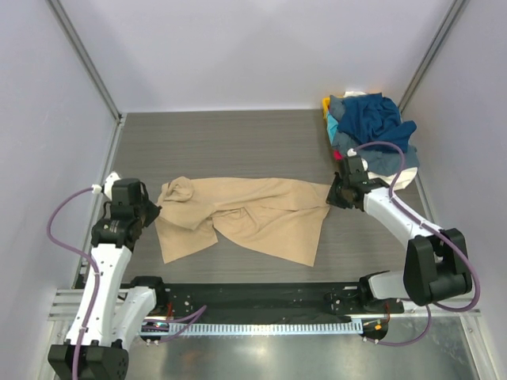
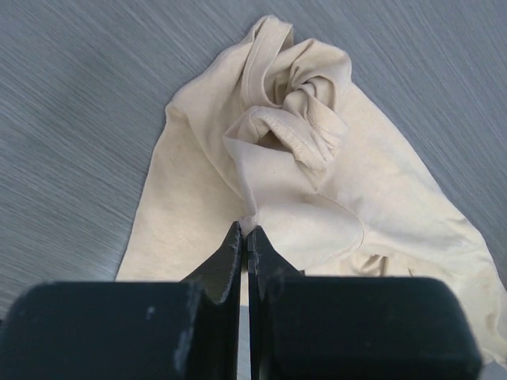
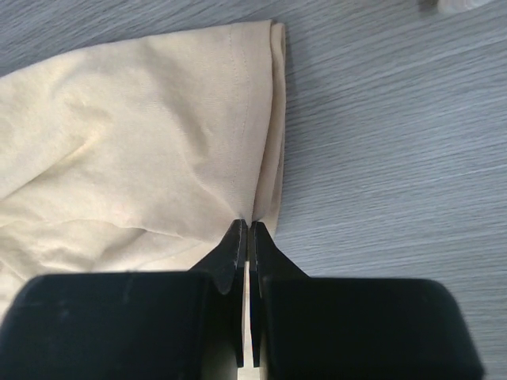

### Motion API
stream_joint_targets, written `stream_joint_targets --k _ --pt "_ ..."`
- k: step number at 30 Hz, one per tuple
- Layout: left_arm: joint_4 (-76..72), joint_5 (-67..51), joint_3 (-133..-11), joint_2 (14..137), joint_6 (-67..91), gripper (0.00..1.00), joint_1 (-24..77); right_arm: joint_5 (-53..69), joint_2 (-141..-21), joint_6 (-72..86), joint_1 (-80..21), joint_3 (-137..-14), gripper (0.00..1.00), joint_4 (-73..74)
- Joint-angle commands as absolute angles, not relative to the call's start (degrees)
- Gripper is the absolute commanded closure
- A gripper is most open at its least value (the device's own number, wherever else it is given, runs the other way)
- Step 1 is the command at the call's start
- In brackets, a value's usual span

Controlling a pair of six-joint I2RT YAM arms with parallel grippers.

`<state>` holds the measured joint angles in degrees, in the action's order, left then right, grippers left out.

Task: Fold and stack the t-shirts
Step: Flatten the tshirt out

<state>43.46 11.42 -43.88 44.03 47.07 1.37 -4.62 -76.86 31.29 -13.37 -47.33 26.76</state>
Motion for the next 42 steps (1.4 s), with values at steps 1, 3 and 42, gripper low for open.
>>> stream_joint_targets --k 1,3,42 --pt "44.0 13.9 -51.5 44.3 43.5 1.0 1.1 -3.1 -74.5 29.9 -13.3 -52.0 0.99 25.3" --pt "44.8 15.3 -57.1 44.5 41.3 1.0 1.1 -3.1 -71.5 29.3 -13.4 -56.1 0.99 26.1" --pt "58.0 15.5 -124.5 67.7 23.6 1.0 1.1 -8.6 -55.8 26.5 -13.3 -91.0 0.99 35.4"
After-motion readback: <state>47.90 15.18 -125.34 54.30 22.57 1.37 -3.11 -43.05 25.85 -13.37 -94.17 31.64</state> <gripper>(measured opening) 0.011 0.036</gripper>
